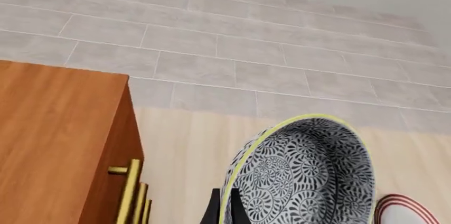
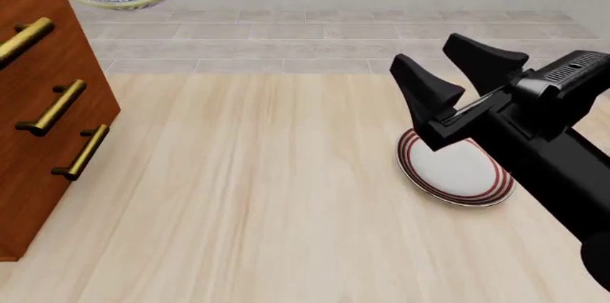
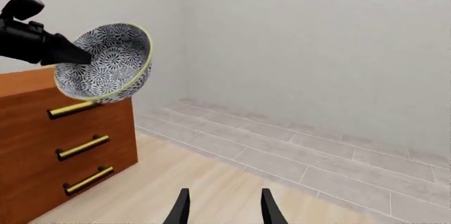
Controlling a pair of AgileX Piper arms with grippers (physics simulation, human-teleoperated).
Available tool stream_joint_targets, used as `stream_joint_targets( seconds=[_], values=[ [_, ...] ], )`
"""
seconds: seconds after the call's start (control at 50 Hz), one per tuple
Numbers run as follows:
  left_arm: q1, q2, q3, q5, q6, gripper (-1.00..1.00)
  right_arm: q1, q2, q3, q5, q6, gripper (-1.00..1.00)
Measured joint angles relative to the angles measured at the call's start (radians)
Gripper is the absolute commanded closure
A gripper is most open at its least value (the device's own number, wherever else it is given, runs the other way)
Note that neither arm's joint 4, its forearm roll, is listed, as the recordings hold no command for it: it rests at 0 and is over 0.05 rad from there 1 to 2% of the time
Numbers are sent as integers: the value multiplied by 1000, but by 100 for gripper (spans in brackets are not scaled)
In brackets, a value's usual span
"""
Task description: Put the bowl on top of the cabinet.
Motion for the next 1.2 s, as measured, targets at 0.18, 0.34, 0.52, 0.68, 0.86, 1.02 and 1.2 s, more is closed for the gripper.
stream_joint_targets(
  seconds=[0.18,0.34,0.52,0.68,0.86,1.02,1.2],
  values=[
    [72,25,-47,64,-39,100,-1,0,5,-2,-1,-100],
    [130,36,-73,95,-74,100,0,4,8,-5,-6,-100],
    [189,36,-76,104,-116,100,4,6,12,-8,-13,-100],
    [242,28,-66,101,-136,100,7,8,15,-10,-20,-100],
    [340,2,-42,87,-127,100,10,10,18,-12,-27,-100],
    [426,-20,-27,74,-119,100,13,17,16,-15,-34,-100],
    [510,-38,-12,62,-117,100,13,21,15,-16,-38,-100]
  ],
)
